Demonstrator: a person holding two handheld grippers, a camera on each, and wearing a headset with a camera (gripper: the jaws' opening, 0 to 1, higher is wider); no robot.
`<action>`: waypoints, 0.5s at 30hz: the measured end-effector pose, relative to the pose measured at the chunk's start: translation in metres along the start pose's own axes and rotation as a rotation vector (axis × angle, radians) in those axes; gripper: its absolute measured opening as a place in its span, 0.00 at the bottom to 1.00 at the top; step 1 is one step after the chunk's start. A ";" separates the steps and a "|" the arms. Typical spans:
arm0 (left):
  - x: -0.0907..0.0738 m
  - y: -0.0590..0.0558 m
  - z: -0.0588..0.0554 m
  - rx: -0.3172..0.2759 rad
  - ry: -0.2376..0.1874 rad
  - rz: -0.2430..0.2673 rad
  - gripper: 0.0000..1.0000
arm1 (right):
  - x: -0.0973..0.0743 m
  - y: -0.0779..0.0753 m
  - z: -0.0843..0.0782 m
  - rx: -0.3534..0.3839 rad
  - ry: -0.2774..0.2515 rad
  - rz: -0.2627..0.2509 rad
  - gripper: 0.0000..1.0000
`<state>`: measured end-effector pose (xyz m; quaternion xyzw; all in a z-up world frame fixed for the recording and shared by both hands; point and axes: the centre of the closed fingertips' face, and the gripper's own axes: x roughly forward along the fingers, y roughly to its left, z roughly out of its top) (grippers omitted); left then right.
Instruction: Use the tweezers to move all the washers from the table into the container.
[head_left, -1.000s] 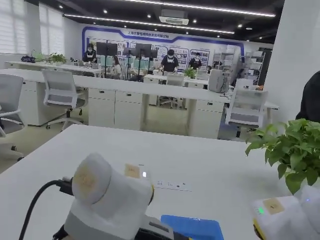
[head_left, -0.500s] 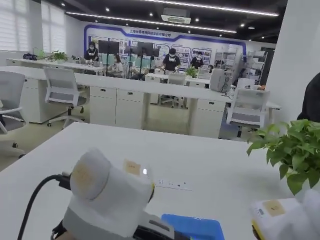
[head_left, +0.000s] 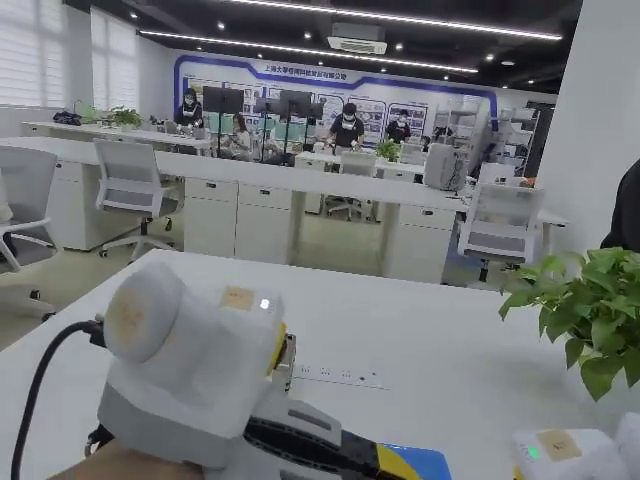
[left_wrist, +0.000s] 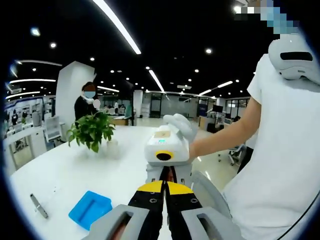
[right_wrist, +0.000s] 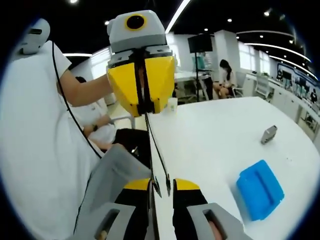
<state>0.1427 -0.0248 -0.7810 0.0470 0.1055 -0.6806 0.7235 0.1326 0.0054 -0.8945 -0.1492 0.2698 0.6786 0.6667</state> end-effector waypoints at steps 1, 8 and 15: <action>-0.001 0.000 0.002 -0.002 -0.009 0.000 0.00 | -0.001 0.000 0.001 -0.001 -0.006 -0.002 0.09; -0.004 0.001 0.000 -0.006 -0.021 0.017 0.00 | -0.003 0.000 0.004 -0.001 -0.021 0.000 0.06; -0.010 0.000 -0.012 -0.010 0.035 0.020 0.00 | -0.005 -0.001 -0.007 -0.003 0.022 -0.008 0.03</action>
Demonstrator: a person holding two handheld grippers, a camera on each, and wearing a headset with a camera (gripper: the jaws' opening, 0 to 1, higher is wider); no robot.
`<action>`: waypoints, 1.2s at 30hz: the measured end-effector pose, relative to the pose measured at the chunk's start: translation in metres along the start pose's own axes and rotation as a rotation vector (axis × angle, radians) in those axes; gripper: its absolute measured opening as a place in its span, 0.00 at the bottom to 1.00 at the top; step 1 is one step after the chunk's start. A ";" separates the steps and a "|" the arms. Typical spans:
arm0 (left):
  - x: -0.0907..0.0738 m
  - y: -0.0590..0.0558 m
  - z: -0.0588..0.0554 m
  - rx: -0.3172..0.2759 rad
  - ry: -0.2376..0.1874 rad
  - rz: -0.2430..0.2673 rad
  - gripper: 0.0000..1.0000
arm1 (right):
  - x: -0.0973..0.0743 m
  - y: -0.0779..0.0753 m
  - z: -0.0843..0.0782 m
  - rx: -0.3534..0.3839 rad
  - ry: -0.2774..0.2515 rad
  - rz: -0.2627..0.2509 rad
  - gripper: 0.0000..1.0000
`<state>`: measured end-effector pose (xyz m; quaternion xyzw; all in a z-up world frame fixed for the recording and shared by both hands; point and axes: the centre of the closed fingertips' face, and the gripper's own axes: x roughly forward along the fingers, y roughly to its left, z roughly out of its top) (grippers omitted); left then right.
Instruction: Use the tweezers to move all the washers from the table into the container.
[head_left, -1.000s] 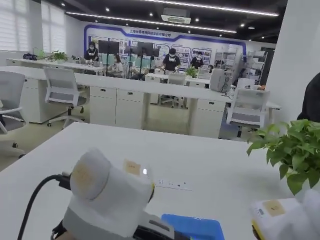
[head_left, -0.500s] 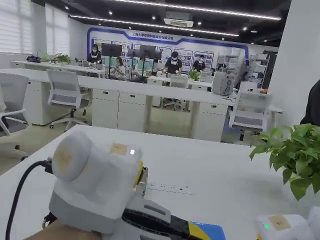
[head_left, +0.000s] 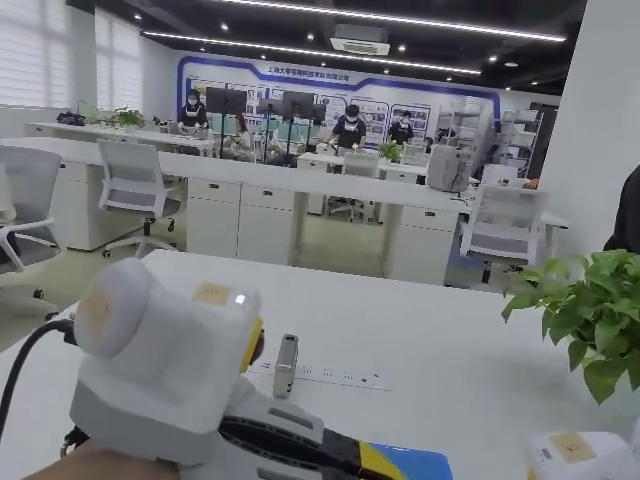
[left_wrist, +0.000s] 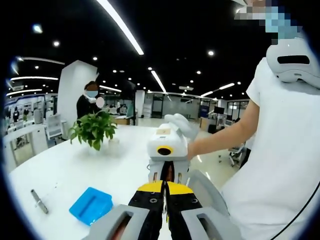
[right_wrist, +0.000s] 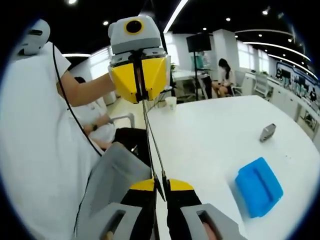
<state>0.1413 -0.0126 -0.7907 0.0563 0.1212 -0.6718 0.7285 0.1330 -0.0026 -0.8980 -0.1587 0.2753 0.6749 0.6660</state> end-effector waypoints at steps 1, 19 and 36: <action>-0.001 0.000 -0.002 0.003 0.013 0.000 0.00 | 0.000 0.000 -0.002 -0.005 0.012 -0.003 0.02; -0.006 0.011 -0.052 0.052 0.321 0.008 0.00 | -0.007 -0.013 -0.031 -0.132 0.270 -0.026 0.00; 0.003 0.023 -0.115 0.083 0.560 -0.014 0.00 | -0.007 -0.023 -0.049 -0.199 0.376 -0.010 0.00</action>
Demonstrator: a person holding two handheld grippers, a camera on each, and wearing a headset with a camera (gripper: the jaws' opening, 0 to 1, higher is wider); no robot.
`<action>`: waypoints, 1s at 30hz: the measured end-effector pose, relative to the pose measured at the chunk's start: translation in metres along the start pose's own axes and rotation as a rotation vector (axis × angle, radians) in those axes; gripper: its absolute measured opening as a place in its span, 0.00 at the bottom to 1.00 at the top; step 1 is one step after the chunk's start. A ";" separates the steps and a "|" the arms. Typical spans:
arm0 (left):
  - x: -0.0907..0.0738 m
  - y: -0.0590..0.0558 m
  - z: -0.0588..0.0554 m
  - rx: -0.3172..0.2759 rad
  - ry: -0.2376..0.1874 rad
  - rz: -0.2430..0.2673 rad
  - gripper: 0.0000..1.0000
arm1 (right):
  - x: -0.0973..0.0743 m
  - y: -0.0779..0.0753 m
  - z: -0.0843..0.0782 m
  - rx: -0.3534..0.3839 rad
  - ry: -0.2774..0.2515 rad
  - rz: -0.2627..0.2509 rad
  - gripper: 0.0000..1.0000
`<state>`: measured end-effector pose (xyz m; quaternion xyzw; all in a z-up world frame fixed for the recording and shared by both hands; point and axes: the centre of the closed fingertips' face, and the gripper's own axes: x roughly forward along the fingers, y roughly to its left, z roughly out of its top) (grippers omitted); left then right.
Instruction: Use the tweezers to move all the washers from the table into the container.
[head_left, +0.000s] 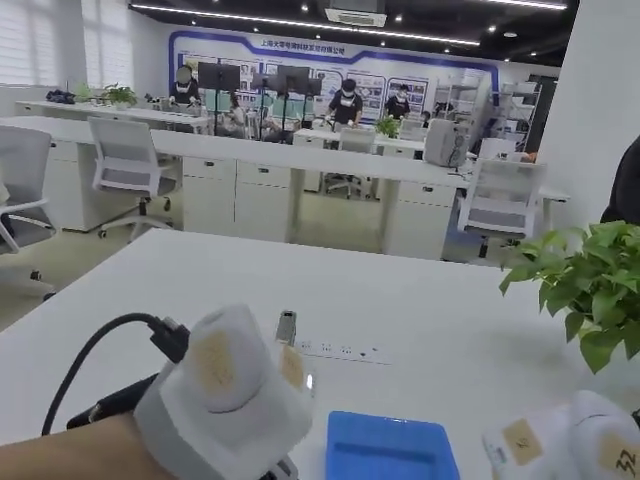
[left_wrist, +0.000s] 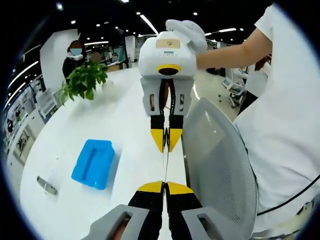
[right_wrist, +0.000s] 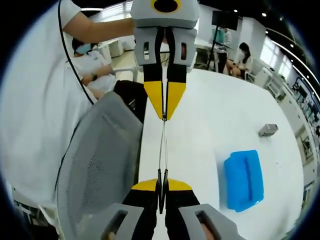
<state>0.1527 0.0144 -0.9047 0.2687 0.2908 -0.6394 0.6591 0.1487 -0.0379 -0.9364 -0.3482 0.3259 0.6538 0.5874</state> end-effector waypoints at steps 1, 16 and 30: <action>0.003 0.001 -0.002 -0.005 0.013 0.000 0.00 | 0.001 -0.001 -0.001 -0.003 0.003 0.000 0.00; 0.043 0.020 -0.025 0.029 0.127 0.007 0.00 | 0.028 -0.020 -0.035 0.011 0.054 0.021 0.00; 0.086 0.053 -0.051 0.034 0.203 0.026 0.00 | 0.066 -0.052 -0.077 0.040 0.107 0.029 0.01</action>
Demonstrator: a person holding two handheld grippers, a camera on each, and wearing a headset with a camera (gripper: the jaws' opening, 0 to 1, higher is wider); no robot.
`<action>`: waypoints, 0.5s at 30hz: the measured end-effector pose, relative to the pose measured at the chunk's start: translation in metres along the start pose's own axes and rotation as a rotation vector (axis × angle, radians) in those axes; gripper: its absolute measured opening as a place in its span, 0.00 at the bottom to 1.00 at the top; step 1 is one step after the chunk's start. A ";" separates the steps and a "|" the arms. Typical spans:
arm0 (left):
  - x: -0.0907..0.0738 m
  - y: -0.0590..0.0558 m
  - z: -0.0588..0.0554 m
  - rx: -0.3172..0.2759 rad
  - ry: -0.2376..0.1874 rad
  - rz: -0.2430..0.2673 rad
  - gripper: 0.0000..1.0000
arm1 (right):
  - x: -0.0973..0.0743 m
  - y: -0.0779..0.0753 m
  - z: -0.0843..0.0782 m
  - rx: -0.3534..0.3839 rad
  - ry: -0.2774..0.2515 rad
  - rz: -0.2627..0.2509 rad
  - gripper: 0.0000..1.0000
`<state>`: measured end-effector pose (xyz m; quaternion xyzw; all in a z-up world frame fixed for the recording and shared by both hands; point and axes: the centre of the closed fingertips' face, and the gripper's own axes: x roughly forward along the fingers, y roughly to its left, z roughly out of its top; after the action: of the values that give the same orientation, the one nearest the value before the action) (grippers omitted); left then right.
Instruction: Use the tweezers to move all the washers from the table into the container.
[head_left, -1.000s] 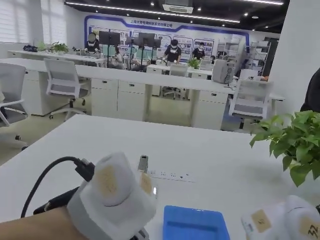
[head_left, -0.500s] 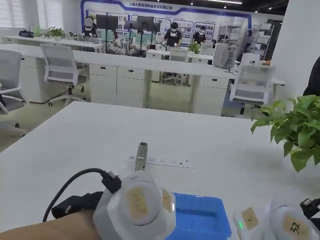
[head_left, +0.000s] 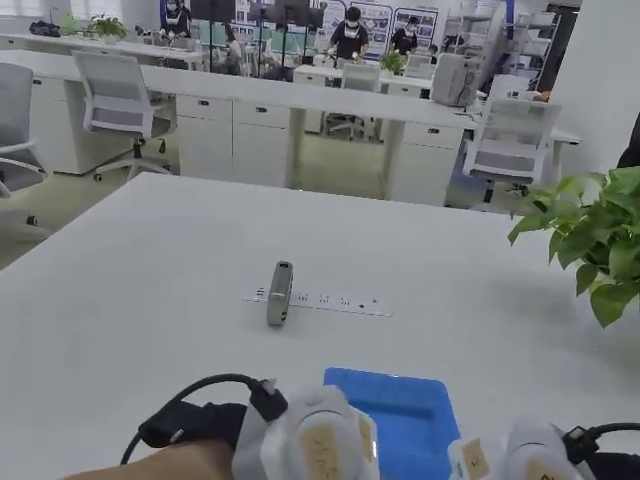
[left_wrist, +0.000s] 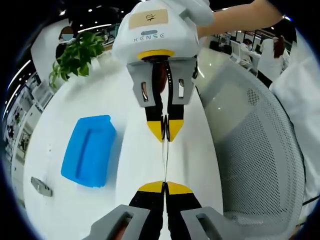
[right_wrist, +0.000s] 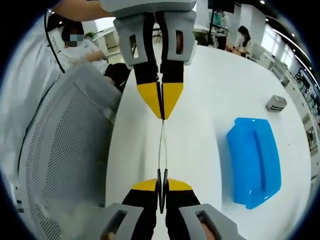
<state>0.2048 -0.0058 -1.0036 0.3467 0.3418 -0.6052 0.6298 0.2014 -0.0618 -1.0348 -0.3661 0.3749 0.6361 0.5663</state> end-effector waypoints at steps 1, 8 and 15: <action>0.003 0.001 -0.001 -0.002 0.000 0.001 0.00 | 0.004 -0.003 -0.003 -0.002 0.008 -0.002 0.01; 0.021 0.011 -0.007 -0.004 -0.013 0.009 0.00 | 0.020 -0.013 -0.019 -0.017 0.065 -0.010 0.01; 0.035 0.012 -0.008 0.010 -0.012 0.004 0.00 | 0.030 -0.017 -0.033 -0.026 0.110 -0.011 0.01</action>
<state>0.2181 -0.0169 -1.0371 0.3471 0.3342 -0.6076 0.6314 0.2168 -0.0762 -1.0775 -0.4100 0.3952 0.6168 0.5434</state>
